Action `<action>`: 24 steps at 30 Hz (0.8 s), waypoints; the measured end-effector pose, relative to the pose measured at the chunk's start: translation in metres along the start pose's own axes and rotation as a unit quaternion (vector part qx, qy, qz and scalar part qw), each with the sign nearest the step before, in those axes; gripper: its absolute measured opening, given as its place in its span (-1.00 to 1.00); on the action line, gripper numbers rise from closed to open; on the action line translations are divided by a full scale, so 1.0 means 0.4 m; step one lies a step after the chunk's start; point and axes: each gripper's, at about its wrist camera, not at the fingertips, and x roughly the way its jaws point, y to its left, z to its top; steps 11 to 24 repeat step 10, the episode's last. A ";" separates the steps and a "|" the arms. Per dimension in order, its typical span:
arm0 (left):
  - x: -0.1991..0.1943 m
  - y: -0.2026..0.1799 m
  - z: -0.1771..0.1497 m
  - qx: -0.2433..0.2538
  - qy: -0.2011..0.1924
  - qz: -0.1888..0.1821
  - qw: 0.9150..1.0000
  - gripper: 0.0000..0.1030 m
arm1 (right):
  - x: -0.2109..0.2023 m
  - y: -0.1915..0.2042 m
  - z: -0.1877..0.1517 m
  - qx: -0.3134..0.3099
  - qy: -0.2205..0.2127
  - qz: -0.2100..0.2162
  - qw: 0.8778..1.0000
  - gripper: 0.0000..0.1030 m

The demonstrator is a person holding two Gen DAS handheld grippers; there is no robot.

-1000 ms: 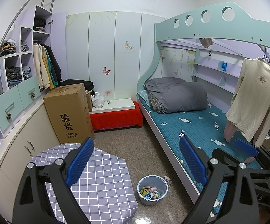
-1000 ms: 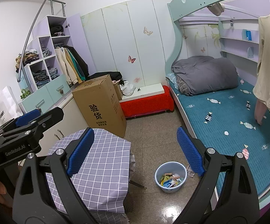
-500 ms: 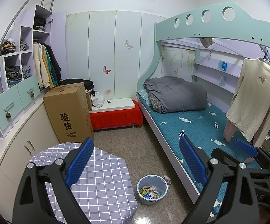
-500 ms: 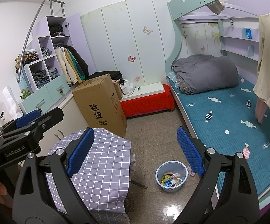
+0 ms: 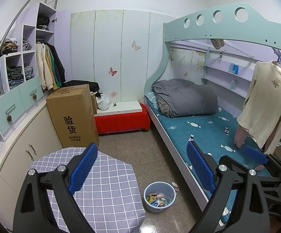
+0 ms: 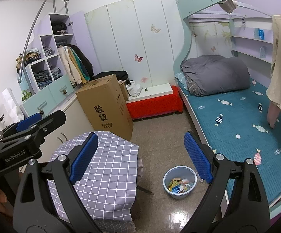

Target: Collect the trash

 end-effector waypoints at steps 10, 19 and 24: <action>0.040 0.063 -0.027 -0.024 0.028 0.020 0.999 0.78 | 0.089 0.045 -0.003 -0.013 0.041 0.011 0.999 0.72; 0.040 0.063 -0.027 -0.024 0.028 0.020 0.999 0.78 | 0.089 0.045 -0.003 -0.013 0.041 0.011 0.999 0.72; 0.040 0.063 -0.027 -0.024 0.028 0.020 0.999 0.78 | 0.089 0.045 -0.003 -0.013 0.041 0.011 0.999 0.72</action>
